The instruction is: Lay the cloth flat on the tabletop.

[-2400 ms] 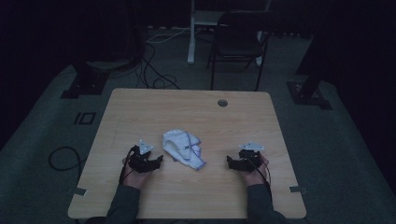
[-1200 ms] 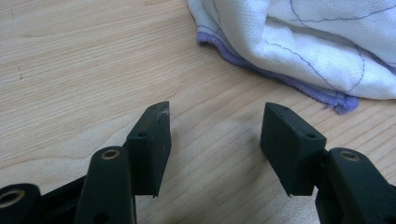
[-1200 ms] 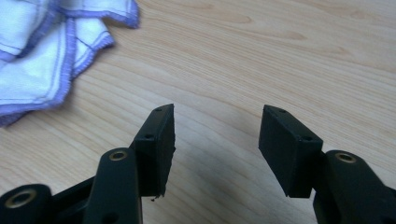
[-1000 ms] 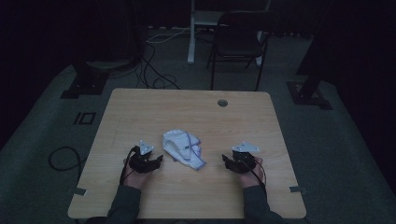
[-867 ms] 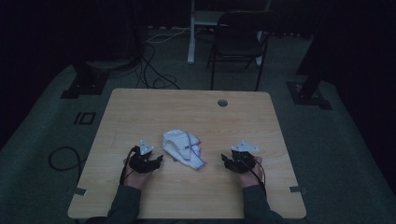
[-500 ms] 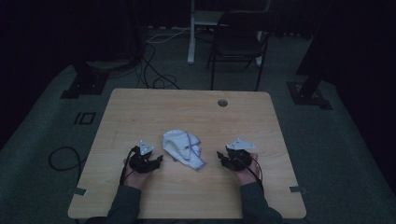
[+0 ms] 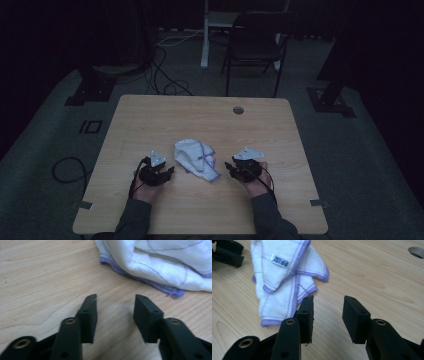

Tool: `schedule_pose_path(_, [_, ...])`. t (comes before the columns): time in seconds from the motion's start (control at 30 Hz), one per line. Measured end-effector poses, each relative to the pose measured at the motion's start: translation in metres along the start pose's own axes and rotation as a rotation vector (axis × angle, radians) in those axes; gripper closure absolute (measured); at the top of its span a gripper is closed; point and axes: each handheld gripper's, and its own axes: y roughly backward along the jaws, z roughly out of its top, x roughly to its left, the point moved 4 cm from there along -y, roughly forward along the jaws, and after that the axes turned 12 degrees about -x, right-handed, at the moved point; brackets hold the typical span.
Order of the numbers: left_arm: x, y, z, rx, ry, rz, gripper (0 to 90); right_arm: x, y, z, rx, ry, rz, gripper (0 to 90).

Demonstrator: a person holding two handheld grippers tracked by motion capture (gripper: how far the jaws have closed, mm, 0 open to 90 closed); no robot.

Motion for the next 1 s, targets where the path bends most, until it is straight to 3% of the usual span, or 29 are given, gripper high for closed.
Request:
schedule_pose_path(0.33, [-0.006, 0.000, 0.000, -0.002, -0.015, -0.024, 65.2, 0.014, -0.011, 0.002, 0.013, 0.022, 0.039, 62.1])
schedule_pose_path(0.8, [-0.007, 0.000, 0.001, 0.001, -0.017, -0.024, 65.8, 0.037, -0.033, 0.012, 0.026, 0.065, 0.089, 64.0])
schedule_pose_path(1.0, [-0.007, 0.000, 0.001, 0.001, -0.025, -0.025, 66.3, 0.045, -0.044, 0.013, 0.037, 0.060, 0.106, 62.3])
